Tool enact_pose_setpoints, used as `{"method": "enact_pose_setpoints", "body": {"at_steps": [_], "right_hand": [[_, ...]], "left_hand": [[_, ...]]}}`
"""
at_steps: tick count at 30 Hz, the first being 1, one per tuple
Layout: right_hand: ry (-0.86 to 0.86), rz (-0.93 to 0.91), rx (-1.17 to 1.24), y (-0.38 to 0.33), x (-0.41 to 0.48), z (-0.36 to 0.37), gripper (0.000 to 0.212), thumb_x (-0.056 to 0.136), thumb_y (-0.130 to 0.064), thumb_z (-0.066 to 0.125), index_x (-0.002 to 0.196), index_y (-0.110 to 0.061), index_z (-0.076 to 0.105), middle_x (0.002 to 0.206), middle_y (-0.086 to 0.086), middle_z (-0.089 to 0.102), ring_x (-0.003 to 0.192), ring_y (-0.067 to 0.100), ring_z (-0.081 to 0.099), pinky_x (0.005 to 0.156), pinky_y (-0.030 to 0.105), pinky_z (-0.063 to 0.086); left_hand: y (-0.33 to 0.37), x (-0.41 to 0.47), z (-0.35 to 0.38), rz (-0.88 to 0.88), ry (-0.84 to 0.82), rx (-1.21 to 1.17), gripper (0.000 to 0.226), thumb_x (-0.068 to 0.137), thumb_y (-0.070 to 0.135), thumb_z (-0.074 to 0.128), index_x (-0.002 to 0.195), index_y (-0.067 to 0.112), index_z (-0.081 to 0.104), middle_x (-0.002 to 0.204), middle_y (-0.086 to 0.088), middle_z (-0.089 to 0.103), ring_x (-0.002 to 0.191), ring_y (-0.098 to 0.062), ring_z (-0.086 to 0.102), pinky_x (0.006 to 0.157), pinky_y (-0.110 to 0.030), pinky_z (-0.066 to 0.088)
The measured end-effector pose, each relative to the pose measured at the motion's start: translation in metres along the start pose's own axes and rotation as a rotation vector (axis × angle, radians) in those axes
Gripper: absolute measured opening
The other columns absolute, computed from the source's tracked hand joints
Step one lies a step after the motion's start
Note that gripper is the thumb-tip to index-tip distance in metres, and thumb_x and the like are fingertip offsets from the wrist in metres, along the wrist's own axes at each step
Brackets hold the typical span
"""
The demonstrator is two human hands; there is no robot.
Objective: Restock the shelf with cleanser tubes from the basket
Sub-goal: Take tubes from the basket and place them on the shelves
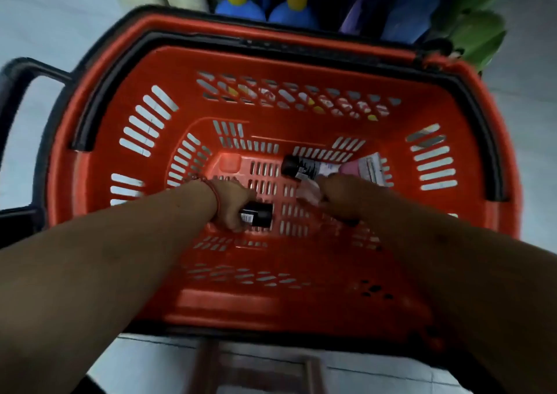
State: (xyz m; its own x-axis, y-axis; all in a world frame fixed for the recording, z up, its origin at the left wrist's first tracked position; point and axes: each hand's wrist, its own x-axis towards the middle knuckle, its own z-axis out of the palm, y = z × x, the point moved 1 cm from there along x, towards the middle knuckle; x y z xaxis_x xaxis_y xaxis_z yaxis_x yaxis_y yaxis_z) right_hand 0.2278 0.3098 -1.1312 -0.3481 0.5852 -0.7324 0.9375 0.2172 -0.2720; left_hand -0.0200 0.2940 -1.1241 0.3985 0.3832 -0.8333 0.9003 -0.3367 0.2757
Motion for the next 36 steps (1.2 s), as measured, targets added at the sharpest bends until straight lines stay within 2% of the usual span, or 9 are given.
{"method": "enact_pose_setpoints", "body": {"at_steps": [5,11,16,19,22,25,27,30,36], "right_hand": [[0.315,0.023,0.168,-0.019,-0.059,-0.058,0.039,0.093,-0.042,0.063,0.120,-0.016,0.052,0.111,0.010,0.064,0.098,0.028,0.060,0.076,0.033,0.043],[0.528,0.046,0.321,-0.047,-0.135,-0.118,0.044,0.095,-0.038,0.065,0.120,-0.011,0.043,0.103,0.008,0.058,0.089,0.026,0.058,0.063,0.033,0.041],[0.669,0.042,0.354,-0.070,-0.187,-0.161,0.035,0.094,-0.044,0.064,0.107,-0.013,0.053,0.098,0.013,0.068,0.088,0.032,0.066,0.075,0.040,0.052],[0.706,-0.004,0.534,-0.077,-0.206,-0.182,0.057,0.089,-0.064,0.062,0.109,-0.011,0.065,0.086,0.007,0.076,0.081,0.024,0.071,0.080,0.043,0.056],[0.648,-0.083,0.758,-0.089,-0.221,-0.195,0.075,0.086,-0.081,0.048,0.103,-0.013,0.075,0.096,0.010,0.077,0.087,0.027,0.072,0.086,0.047,0.058],[0.445,-0.156,1.459,-0.100,-0.227,-0.197,0.060,0.092,-0.063,0.052,0.106,-0.006,0.060,0.097,0.015,0.061,0.088,0.041,0.065,0.078,0.059,0.058],[0.332,-0.257,1.658,-0.107,-0.228,-0.199,0.043,0.092,-0.047,0.044,0.109,-0.007,0.047,0.105,0.018,0.048,0.080,0.038,0.064,0.073,0.056,0.058],[0.352,-0.357,1.740,-0.110,-0.226,-0.203,0.037,0.086,-0.030,0.050,0.114,-0.006,0.044,0.110,0.023,0.045,0.072,0.034,0.064,0.067,0.049,0.058],[0.591,-0.335,1.543,-0.113,-0.226,-0.205,0.043,0.089,-0.018,0.074,0.126,-0.004,0.058,0.105,0.025,0.064,0.067,0.027,0.068,0.049,0.033,0.052]], "left_hand": [[0.013,-0.058,-0.037,-0.055,0.278,-0.026,0.036,0.082,0.030,0.073,0.101,0.021,0.044,0.095,-0.005,0.058,0.087,-0.027,0.060,0.075,-0.035,0.052],[0.034,-0.139,-0.084,-0.084,0.591,-0.093,0.054,0.086,0.027,0.071,0.116,0.009,0.030,0.093,-0.012,0.056,0.088,-0.035,0.059,0.069,-0.034,0.040],[0.049,-0.203,-0.116,-0.045,0.701,-0.196,0.054,0.087,0.033,0.073,0.128,0.019,0.040,0.102,-0.006,0.063,0.089,-0.025,0.060,0.073,-0.033,0.043],[0.052,-0.229,-0.127,0.010,0.783,-0.410,0.041,0.081,0.045,0.077,0.110,0.028,0.055,0.098,0.004,0.068,0.093,-0.023,0.067,0.074,-0.031,0.046],[0.056,-0.247,-0.131,0.152,0.747,-0.829,0.032,0.085,0.044,0.077,0.104,0.022,0.063,0.089,-0.001,0.076,0.074,-0.019,0.073,0.072,-0.032,0.057],[0.059,-0.249,-0.135,0.269,0.701,-1.196,0.037,0.091,0.049,0.066,0.099,0.014,0.060,0.075,-0.003,0.063,0.051,-0.016,0.057,0.053,-0.026,0.045],[0.059,-0.249,-0.140,0.347,0.700,-1.421,0.047,0.092,0.050,0.053,0.116,0.011,0.063,0.074,-0.005,0.059,0.051,-0.019,0.050,0.047,-0.023,0.038],[0.063,-0.247,-0.147,0.449,0.701,-1.619,0.042,0.093,0.038,0.044,0.118,0.008,0.060,0.076,-0.008,0.057,0.057,-0.021,0.050,0.049,-0.026,0.042],[0.072,-0.244,-0.154,0.634,0.702,-1.806,0.036,0.087,0.014,0.067,0.119,0.004,0.055,0.106,-0.021,0.065,0.097,-0.035,0.067,0.087,-0.047,0.058]]}}
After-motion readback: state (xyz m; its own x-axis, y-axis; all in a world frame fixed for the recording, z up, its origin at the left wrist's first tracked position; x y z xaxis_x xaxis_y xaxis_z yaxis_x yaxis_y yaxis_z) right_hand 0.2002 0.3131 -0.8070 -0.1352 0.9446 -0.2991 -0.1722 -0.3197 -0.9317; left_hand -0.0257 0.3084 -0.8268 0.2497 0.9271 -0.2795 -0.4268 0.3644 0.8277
